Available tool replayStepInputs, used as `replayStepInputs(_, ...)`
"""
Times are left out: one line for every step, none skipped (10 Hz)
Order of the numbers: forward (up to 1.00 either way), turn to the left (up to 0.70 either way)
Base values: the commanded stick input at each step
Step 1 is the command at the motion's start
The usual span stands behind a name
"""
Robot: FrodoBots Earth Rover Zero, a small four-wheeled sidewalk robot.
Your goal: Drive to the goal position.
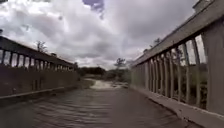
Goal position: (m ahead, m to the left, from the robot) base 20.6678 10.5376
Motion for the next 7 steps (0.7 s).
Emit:
replayStepInputs(0.69, 0.01)
replayStepInputs(0.69, 0.01)
replayStepInputs(0.69, 0.01)
replayStepInputs(0.69, 0.01)
replayStepInputs(0.69, 0.01)
replayStepInputs(0.69, 0.01)
replayStepInputs(0.69, 0.01)
